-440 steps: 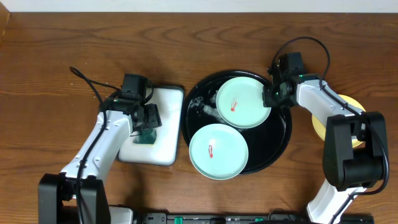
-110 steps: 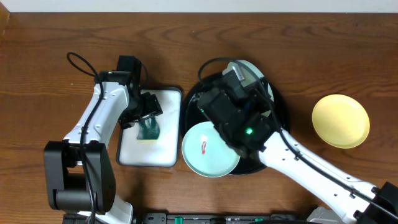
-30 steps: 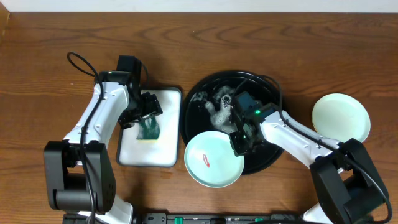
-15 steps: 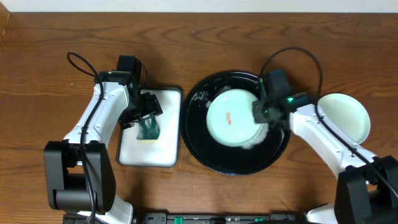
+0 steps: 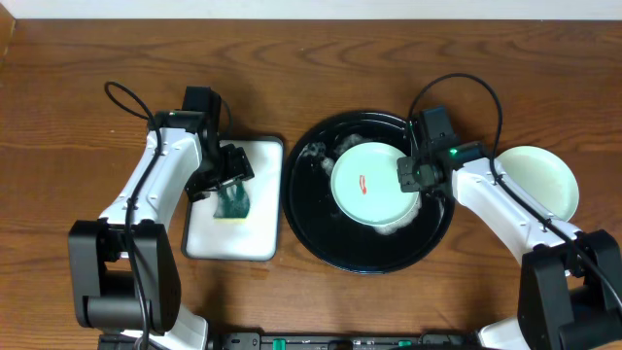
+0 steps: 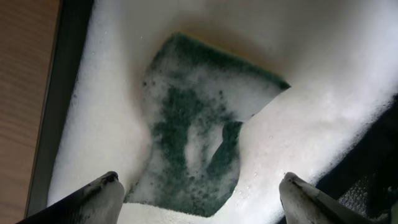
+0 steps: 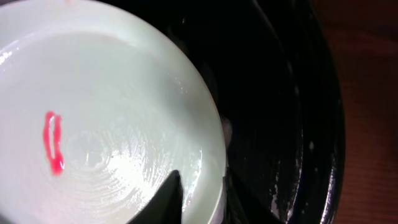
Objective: Clean dirty plates on tray and stack at the side
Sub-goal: 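Move the right gripper back and grasp the red-marked plate's rim, then pick up the sponge from the white tray with the left gripper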
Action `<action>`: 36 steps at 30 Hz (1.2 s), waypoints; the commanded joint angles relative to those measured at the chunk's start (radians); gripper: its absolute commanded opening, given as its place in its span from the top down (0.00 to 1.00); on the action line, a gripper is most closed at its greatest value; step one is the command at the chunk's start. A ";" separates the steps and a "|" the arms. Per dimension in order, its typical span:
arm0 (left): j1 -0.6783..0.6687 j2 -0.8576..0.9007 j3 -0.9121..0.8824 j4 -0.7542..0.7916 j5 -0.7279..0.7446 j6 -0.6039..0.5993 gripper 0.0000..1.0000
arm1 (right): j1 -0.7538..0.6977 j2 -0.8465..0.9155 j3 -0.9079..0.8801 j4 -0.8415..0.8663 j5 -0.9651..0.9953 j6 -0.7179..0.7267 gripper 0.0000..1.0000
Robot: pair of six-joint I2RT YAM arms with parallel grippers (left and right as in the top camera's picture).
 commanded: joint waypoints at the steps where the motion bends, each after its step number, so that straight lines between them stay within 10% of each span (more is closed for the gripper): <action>1: 0.003 -0.019 0.005 0.012 0.006 0.002 0.17 | -0.033 0.016 0.008 0.002 -0.002 0.005 0.81; 12: 0.003 -0.019 0.004 0.012 0.006 0.088 0.17 | -0.109 0.137 0.008 0.042 -0.155 -0.047 0.71; 17: 0.002 -0.019 0.004 0.013 0.006 0.134 0.17 | -0.113 0.172 0.008 0.068 -0.156 -0.031 0.99; 36: -0.072 -0.018 -0.264 0.358 -0.125 0.148 0.39 | -0.112 0.172 0.008 0.065 -0.155 0.001 0.99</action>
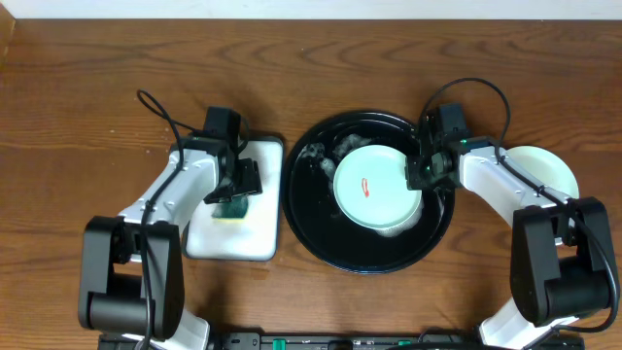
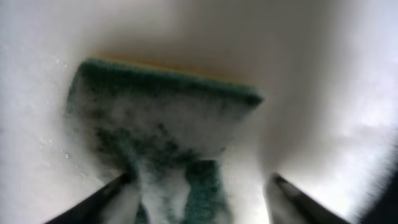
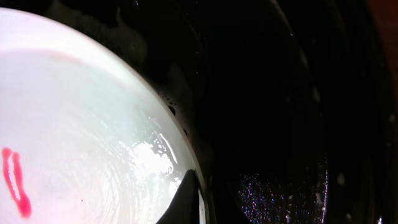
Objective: Clean dirty plates on tray and stack at the side
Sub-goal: 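Pick up the sponge from the white tray with the left gripper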
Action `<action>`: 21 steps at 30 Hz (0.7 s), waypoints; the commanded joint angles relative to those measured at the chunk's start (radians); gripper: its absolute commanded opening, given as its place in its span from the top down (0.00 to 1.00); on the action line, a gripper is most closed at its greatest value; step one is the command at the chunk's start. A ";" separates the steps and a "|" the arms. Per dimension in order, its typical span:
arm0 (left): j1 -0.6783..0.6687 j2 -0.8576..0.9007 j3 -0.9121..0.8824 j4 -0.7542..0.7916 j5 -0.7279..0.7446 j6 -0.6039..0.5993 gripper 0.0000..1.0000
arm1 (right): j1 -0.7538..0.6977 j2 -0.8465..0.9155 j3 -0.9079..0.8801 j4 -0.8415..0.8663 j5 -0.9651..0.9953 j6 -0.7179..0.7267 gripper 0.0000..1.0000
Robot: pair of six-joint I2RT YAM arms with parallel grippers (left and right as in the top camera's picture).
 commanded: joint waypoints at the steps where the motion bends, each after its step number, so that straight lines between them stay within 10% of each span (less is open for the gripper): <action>1: 0.002 -0.002 -0.069 0.071 -0.063 0.010 0.45 | 0.000 0.031 -0.001 0.003 0.004 0.027 0.99; 21: 0.003 -0.193 0.034 -0.111 -0.095 0.040 0.29 | -0.001 0.031 -0.001 0.000 0.003 0.026 0.99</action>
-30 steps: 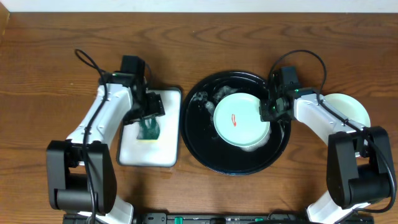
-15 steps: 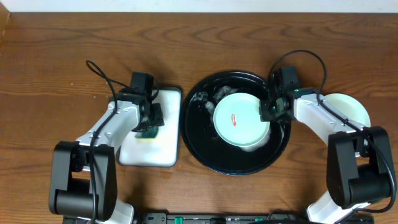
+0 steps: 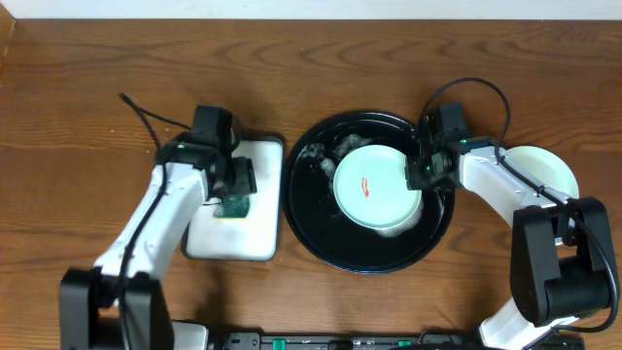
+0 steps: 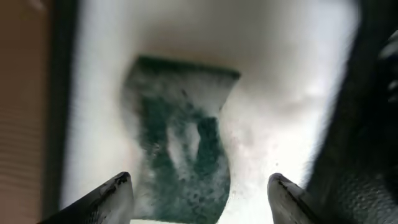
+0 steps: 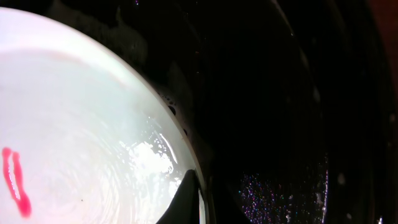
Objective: Clean dirty plates on tray and stack at the side
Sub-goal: 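Pick up the sponge from the white tray with the left gripper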
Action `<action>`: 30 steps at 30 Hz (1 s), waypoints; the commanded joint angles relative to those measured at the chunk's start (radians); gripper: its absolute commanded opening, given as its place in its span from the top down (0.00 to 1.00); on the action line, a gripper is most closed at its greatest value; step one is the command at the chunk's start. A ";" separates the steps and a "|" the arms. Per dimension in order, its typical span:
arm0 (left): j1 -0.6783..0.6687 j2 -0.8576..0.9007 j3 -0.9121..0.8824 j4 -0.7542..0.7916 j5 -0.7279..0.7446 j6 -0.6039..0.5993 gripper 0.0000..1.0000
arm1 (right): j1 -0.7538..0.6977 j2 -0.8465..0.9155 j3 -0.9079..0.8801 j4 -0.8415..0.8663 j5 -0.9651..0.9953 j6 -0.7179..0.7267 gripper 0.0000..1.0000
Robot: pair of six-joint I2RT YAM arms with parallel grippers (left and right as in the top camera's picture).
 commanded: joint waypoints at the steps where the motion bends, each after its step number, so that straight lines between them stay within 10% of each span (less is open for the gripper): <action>1: 0.003 -0.002 0.014 -0.009 -0.084 0.016 0.29 | -0.001 0.031 -0.001 0.001 0.004 0.026 0.99; 14: 0.002 0.257 -0.036 0.093 -0.056 0.008 0.56 | -0.001 0.031 -0.001 0.002 0.003 0.026 0.99; 21: 0.003 0.294 -0.029 0.091 0.010 0.013 0.92 | -0.001 0.031 -0.001 0.002 0.003 0.026 0.99; 30: 0.003 0.214 0.098 -0.060 0.010 0.035 0.92 | -0.001 0.031 -0.001 0.001 0.003 0.026 0.99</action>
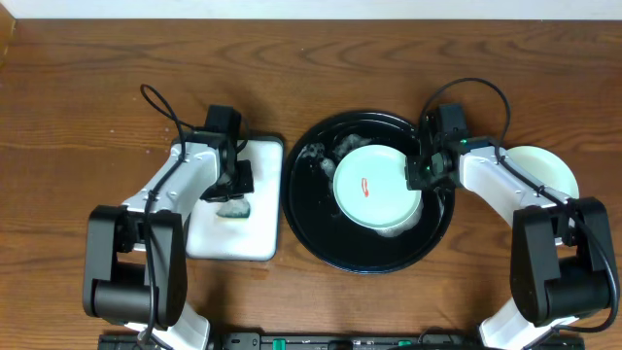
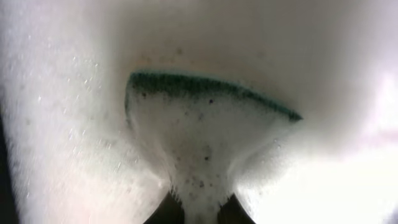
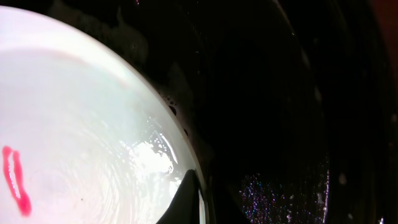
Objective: Clean dirty plates on tray and stack at the side
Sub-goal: 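Pick up the sponge from the white tray with the left gripper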
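Note:
A pale green plate [image 1: 374, 190] with a red smear [image 1: 364, 185] lies in the round black tray [image 1: 369, 264]. My right gripper [image 1: 418, 175] is shut on the plate's right rim. In the right wrist view one finger [image 3: 186, 199] lies on top of the plate [image 3: 81, 124], with the smear [image 3: 15, 180] at the left. A green sponge [image 1: 233, 206] sits in the white foam tray [image 1: 228, 243], smothered in suds. My left gripper [image 1: 233, 187] is down on it. In the left wrist view the gripper [image 2: 200, 211] is shut on the foamy sponge [image 2: 205, 143], squeezing it narrow.
A second pale green plate [image 1: 544, 180] sits on the wooden table right of the black tray. Clumps of foam [image 1: 326, 151] lie in the black tray beyond the smeared plate. The black tray's wet floor [image 3: 280, 93] fills the right of the right wrist view.
My left gripper was open and raised above the sponge; now it is low in the foam and shut on the sponge. The right gripper and plate have not moved.
At first my left gripper hung open over the sponge while the right held the plate's rim. The left was then close to the sponge, then higher, open both times. Now it pinches the sponge. The right grip shifted slightly early on and has held since.

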Action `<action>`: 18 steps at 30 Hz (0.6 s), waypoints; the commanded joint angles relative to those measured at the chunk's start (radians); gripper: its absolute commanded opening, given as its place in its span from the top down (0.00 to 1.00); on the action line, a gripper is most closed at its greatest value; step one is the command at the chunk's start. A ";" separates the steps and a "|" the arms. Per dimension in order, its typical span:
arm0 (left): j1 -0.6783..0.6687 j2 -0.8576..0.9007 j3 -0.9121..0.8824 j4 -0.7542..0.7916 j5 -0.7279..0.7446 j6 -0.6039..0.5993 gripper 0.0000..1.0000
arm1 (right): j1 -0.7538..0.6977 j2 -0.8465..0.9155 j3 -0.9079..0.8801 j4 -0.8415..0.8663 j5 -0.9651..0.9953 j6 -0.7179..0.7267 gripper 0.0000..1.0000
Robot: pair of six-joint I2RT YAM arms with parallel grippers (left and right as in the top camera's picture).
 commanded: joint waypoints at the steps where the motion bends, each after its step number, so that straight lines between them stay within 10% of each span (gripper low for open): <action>1: 0.002 -0.035 0.069 -0.071 0.023 0.016 0.92 | -0.001 0.031 -0.001 0.002 0.006 0.026 0.99; 18: 0.000 -0.126 0.106 -0.086 0.019 0.005 0.93 | -0.001 0.031 -0.001 -0.002 0.005 0.026 0.99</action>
